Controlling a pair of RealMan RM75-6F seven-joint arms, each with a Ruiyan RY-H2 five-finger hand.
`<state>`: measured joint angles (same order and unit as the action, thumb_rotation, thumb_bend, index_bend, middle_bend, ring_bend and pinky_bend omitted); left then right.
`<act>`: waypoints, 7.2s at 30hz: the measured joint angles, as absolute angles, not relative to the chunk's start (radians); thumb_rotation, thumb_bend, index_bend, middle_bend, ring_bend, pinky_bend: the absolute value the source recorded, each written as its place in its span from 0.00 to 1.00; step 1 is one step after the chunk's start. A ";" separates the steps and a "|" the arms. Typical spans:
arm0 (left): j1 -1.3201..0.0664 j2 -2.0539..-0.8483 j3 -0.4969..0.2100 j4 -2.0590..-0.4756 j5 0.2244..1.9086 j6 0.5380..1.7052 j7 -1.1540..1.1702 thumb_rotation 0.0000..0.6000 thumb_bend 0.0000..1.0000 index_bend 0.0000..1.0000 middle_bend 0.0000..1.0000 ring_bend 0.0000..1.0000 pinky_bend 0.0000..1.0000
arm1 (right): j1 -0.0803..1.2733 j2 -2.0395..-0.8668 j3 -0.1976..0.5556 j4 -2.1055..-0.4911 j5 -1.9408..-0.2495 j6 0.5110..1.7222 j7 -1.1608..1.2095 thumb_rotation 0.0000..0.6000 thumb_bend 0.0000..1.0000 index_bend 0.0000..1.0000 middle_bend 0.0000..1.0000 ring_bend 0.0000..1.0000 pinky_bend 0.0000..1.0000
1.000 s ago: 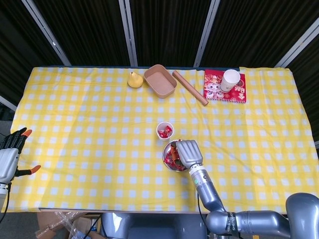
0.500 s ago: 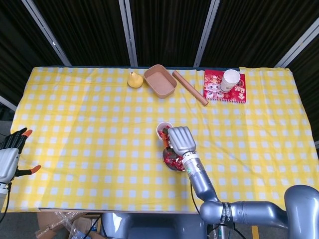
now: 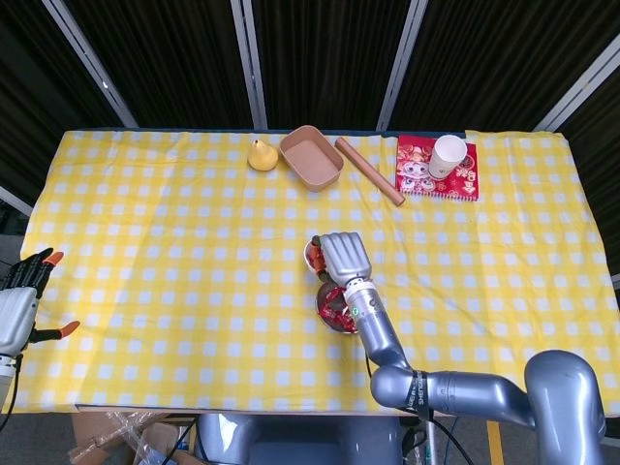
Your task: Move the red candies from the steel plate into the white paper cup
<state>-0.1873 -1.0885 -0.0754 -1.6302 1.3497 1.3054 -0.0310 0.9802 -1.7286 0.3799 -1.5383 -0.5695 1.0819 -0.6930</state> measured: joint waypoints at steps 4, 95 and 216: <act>-0.188 -1.087 -0.076 -1.632 1.347 1.302 -0.032 1.00 0.00 0.05 0.00 0.00 0.00 | 0.988 -1.736 0.370 -1.515 -0.565 1.073 -0.683 1.00 0.57 0.46 0.93 0.94 0.98; -0.180 -1.095 -0.080 -1.639 1.341 1.322 -0.011 1.00 0.00 0.05 0.00 0.00 0.00 | 0.776 -1.719 0.156 -1.633 -0.702 1.107 -0.613 1.00 0.46 0.38 0.93 0.94 0.98; -0.189 -1.071 -0.081 -1.655 1.327 1.285 -0.067 1.00 0.00 0.05 0.00 0.00 0.00 | 0.943 -1.670 0.353 -1.617 -0.652 1.154 -0.603 1.00 0.50 0.37 0.93 0.94 0.98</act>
<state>-0.1887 -1.0712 -0.0806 -1.6547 1.3269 1.2852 -0.0671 0.9433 -1.6703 0.3529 -1.6168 -0.6519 1.1539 -0.6032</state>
